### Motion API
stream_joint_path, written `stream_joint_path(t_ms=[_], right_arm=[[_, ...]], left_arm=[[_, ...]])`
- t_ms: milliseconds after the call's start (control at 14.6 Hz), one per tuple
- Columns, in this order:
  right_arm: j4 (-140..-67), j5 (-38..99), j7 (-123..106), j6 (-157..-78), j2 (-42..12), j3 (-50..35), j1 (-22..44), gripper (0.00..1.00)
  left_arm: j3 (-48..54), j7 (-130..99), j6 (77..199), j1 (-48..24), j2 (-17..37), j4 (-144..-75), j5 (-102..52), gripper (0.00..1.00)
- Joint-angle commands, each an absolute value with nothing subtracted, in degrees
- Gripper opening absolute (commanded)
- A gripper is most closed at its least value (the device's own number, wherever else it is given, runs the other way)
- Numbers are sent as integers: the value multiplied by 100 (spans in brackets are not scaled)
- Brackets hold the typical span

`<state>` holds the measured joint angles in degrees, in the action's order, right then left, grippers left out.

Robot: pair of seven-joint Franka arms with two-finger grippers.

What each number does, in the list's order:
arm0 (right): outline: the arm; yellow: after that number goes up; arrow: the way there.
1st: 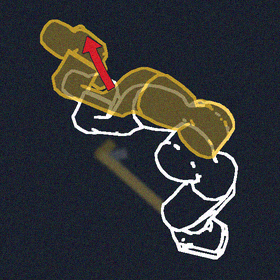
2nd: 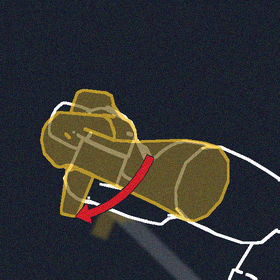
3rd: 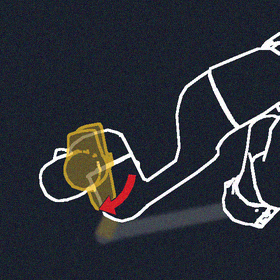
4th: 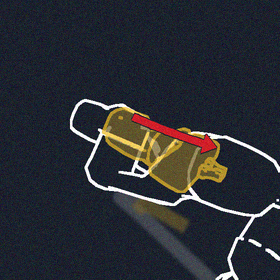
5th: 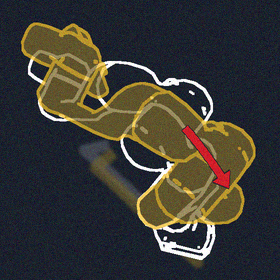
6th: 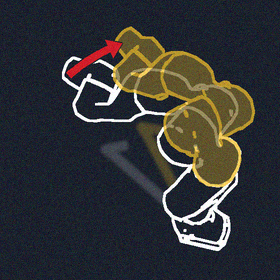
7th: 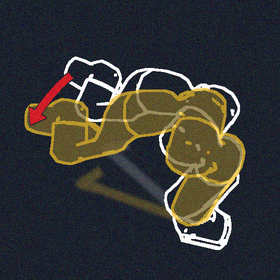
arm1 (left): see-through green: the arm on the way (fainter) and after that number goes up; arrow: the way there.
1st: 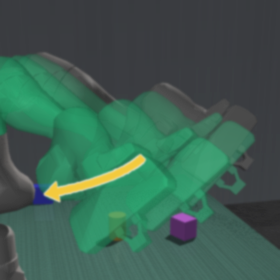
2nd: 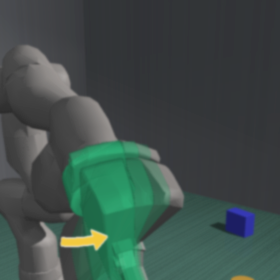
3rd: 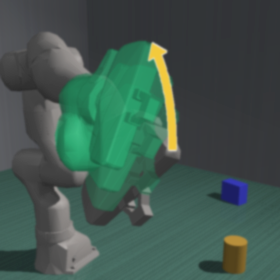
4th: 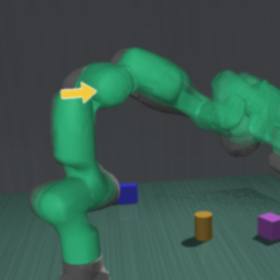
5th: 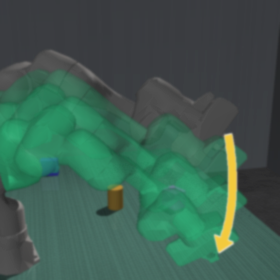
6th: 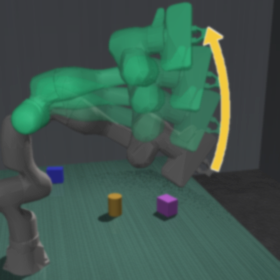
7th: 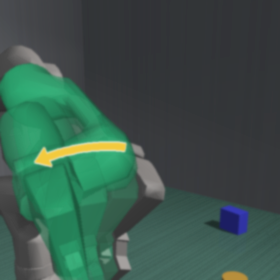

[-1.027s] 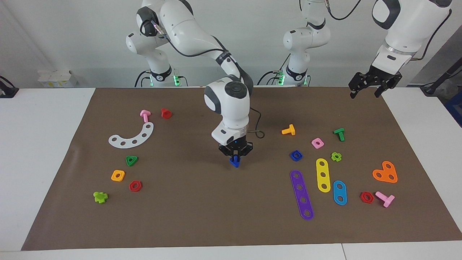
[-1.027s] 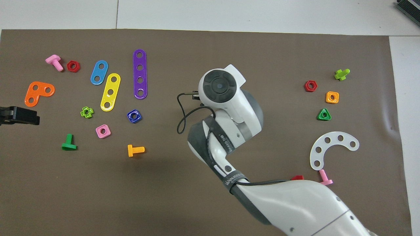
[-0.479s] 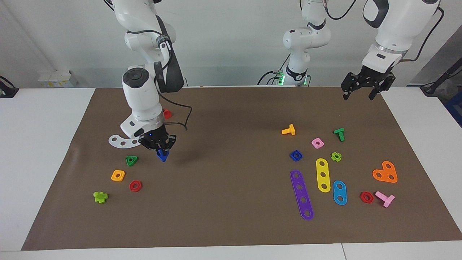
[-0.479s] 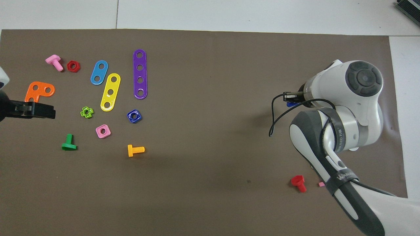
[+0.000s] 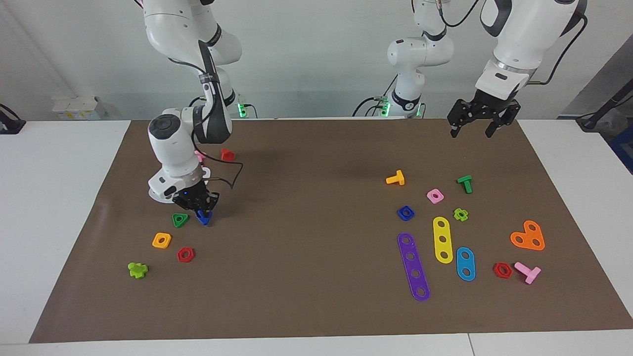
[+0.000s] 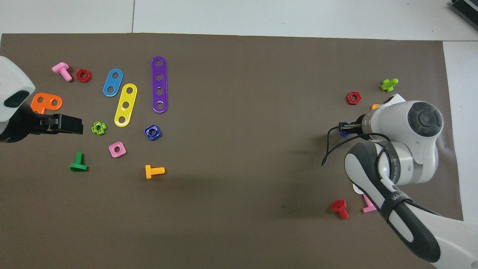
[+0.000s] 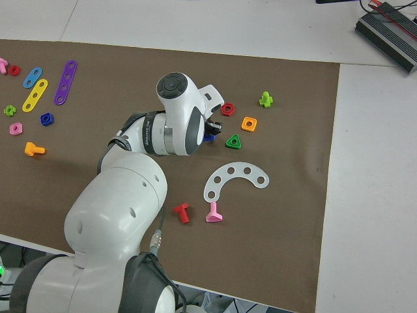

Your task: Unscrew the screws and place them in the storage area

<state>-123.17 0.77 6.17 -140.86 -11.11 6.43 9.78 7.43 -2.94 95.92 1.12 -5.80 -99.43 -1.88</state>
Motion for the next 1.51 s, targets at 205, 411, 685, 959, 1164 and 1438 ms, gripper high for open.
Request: stream_joint_path(t_ms=[205, 411, 685, 959, 1164, 1438], right_arm=[[-12516, 492, 160, -14563, -1195, 536, 862, 0], [-12437, 492, 158, -14407, -1213, 554, 879, 100], [-11106, 387, 193, -12610, -967, 659, 713, 100], [-9801, 194, 185, -10840, -608, 668, 326, 100], [-9476, 158, 185, -10014, -203, 703, 308, 100], [-8306, -333, 150, -8632, -176, 730, 316, 100]], left_arm=[[650, -316, 9026, 158, -316, -9536, 141, 99], [650, -281, 9070, 264, -360, -9659, 132, 100], [650, -272, 9097, 255, -360, -9668, 132, 100], [650, -185, 9123, 264, -360, -9668, 132, 100], [650, -176, 9141, 264, -360, -9668, 132, 100], [650, -106, 9149, 264, -360, -9659, 123, 100]])
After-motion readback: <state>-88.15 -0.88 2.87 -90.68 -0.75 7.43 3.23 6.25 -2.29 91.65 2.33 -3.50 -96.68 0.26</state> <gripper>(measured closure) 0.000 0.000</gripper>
